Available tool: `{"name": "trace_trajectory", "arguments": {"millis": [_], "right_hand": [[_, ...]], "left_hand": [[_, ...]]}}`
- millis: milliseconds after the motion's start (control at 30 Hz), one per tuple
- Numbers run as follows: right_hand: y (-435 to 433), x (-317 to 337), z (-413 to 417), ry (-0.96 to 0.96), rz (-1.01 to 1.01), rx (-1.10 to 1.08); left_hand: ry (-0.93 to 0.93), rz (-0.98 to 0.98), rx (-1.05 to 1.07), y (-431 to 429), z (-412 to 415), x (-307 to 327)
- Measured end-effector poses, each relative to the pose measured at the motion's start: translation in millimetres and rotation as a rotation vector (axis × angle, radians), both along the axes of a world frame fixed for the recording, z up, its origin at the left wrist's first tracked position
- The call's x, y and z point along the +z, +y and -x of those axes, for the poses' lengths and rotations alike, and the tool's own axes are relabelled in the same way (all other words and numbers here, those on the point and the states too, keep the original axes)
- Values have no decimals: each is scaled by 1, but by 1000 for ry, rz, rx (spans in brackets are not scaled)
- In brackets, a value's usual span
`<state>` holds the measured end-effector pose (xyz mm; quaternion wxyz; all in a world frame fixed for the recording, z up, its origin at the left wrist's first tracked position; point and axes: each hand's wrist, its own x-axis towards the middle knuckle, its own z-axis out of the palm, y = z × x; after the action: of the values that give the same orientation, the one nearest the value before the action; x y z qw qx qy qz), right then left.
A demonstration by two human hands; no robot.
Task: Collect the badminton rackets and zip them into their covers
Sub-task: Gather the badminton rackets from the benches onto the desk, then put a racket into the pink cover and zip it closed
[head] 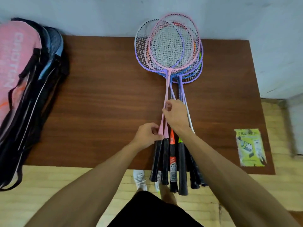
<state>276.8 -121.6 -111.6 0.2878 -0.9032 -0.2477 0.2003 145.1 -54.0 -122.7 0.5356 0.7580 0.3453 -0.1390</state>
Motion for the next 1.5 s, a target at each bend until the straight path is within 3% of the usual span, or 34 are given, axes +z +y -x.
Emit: {"name": "trace_trajectory", "arguments": {"millis": [333,667,833,1100,1500], "right_hand": [[-15,7,0,79,-12,47],[-46,30,2,100,33,25],[-40,50,15,101,25,121],[28,90,77,117,-24,353],[150,114,246,148,-29,358]], "left_hand": [[-13,45,104,-1,4,9],[66,-123,-25,13,10,57],[41,-210,-64,33,33,85],[15,-378,35,97,119,117],[-106,-420,215,229,318,122]]}}
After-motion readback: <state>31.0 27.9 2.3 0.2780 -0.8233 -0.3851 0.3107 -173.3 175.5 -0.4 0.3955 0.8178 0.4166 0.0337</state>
